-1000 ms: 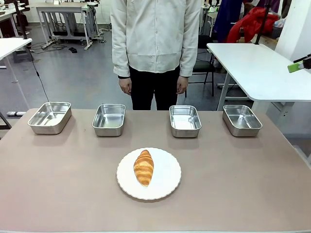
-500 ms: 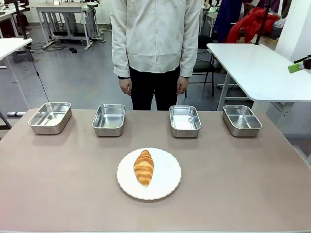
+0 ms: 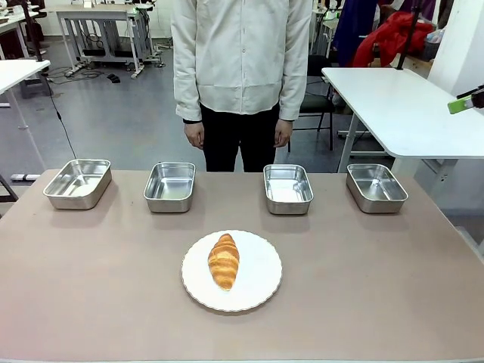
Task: Place the bread in the container.
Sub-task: Place the Butter Roll into the Airtight Container indicated by the human.
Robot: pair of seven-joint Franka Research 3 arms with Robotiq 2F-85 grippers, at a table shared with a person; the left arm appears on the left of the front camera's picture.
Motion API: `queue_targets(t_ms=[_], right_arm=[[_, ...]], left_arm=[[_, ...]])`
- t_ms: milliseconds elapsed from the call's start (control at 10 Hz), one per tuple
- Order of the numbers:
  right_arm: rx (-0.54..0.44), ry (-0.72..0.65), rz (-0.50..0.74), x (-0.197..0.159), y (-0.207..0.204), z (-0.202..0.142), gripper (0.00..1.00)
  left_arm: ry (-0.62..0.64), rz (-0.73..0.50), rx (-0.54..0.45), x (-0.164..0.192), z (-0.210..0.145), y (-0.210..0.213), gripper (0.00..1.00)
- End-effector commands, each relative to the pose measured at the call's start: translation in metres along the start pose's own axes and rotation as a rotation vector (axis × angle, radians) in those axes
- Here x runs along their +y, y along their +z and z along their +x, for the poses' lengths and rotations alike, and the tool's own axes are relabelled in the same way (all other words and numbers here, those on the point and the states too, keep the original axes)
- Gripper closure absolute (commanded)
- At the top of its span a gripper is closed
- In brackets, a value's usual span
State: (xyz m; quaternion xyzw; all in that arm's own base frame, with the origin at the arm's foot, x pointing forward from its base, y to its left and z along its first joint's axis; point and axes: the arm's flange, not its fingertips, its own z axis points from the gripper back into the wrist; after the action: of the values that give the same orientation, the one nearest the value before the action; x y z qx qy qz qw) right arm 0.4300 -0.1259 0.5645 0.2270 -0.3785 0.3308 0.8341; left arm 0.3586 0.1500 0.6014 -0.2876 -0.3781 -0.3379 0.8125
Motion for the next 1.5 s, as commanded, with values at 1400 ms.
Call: queue_targets(t_ms=[1400], right_arm=[[-0.019, 0.006, 0.006, -0.0003, -0.0010, 0.0009, 0.00]], left_arm=[[-0.015, -0.007, -0.010, -0.0023, 0.0008, 0.0010, 0.00]])
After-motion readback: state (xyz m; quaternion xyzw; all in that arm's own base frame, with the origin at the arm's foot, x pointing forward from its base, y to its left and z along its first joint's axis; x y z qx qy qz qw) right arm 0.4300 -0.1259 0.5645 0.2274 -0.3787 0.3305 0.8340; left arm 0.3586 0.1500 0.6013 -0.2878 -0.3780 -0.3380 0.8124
